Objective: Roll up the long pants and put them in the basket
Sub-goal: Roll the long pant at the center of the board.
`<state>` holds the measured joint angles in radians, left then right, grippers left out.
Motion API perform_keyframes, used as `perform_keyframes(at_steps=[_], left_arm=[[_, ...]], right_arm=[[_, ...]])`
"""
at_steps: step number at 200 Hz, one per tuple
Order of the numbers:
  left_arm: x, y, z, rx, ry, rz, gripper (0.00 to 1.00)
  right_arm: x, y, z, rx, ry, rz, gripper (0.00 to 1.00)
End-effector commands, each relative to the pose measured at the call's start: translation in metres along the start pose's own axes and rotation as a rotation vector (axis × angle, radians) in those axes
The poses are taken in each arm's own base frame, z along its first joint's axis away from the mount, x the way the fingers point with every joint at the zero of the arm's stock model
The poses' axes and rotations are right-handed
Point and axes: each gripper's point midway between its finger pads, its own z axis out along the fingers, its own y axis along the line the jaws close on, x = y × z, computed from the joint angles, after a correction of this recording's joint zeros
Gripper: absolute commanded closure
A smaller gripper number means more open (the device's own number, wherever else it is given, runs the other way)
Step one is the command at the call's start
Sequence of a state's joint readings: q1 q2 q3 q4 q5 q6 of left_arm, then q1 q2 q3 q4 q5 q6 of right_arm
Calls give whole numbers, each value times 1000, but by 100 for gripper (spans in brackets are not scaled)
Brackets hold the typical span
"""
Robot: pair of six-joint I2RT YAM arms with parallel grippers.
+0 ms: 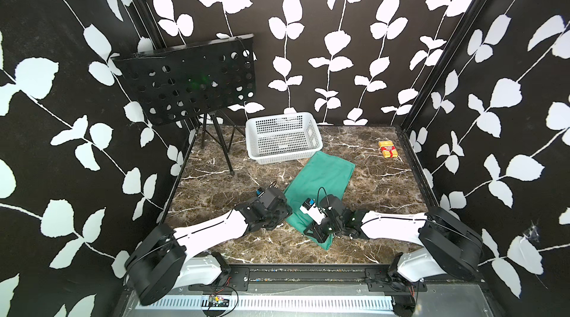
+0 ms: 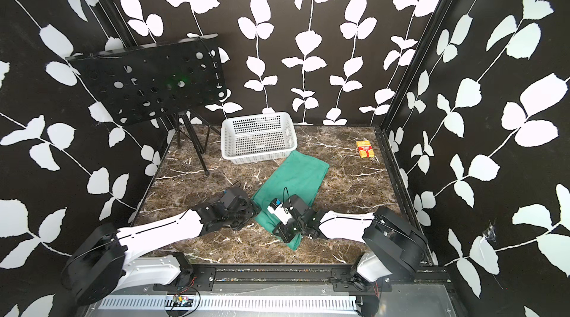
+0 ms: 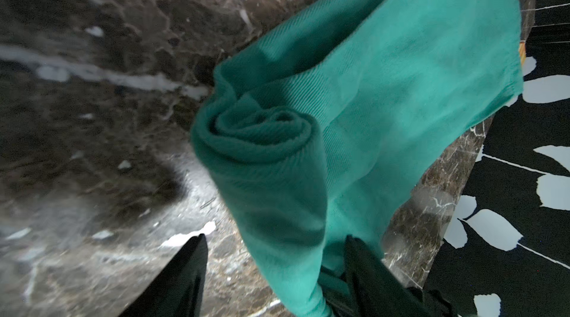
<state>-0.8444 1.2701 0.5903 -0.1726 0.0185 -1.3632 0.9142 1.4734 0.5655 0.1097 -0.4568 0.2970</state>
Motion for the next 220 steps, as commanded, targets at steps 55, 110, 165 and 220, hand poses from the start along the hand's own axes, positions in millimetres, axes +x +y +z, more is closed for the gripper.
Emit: perform_keyframes(at_steps=[55, 110, 165, 220], left_arm=[[-12, 12, 30, -100, 33, -39, 62], [-4, 25, 40, -192, 110, -69, 100], [5, 27, 33, -220, 152, -135, 100], [14, 35, 26, -268, 178, -207, 100]], right_arm=[[39, -21, -3, -24, 139, 210, 100], [27, -34, -14, 153, 111, 155, 76], [-2, -21, -49, 538, -37, -305, 47], [2, 1, -21, 734, 2, -670, 43]])
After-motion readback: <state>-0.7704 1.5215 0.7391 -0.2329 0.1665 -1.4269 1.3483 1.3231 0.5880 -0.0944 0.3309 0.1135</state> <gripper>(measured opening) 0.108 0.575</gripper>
